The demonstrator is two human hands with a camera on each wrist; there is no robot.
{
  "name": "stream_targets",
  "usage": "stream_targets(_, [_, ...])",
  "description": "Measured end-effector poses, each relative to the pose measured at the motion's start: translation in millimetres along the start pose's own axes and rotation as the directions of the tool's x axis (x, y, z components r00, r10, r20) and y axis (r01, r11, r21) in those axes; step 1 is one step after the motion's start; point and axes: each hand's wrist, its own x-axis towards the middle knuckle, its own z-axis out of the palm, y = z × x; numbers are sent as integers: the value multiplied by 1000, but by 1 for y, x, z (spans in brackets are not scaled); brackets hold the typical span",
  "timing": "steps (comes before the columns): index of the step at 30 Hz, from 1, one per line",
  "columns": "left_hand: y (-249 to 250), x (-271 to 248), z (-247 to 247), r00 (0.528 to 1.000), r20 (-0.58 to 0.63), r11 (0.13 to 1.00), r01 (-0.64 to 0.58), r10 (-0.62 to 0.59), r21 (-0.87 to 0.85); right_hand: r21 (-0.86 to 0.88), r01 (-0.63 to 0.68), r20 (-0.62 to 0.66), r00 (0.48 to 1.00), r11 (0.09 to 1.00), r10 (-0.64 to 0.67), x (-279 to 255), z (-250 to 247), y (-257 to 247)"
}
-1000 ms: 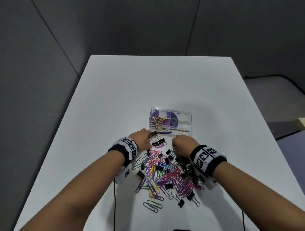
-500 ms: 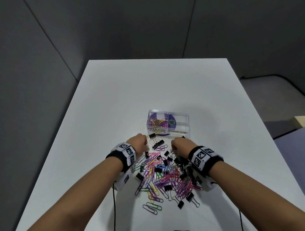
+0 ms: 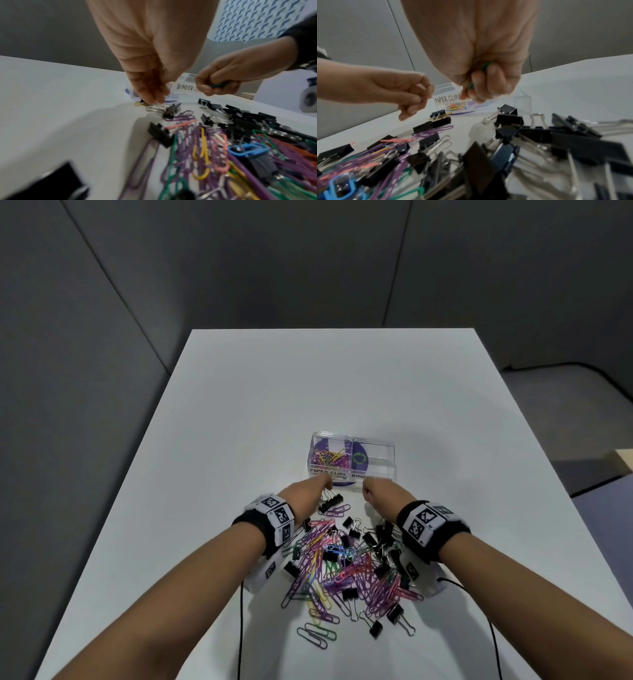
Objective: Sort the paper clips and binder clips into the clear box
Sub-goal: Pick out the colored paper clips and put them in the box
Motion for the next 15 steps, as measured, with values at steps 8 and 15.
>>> stream_targets(8, [20, 8, 15, 992, 110, 938, -98, 64, 333, -165, 120, -44, 991, 979, -129, 5, 4, -13])
stream_targets(15, [13, 0, 15, 995, 85, 935, -81, 54, 347, -192, 92, 73, 994, 977, -79, 0, 17, -2])
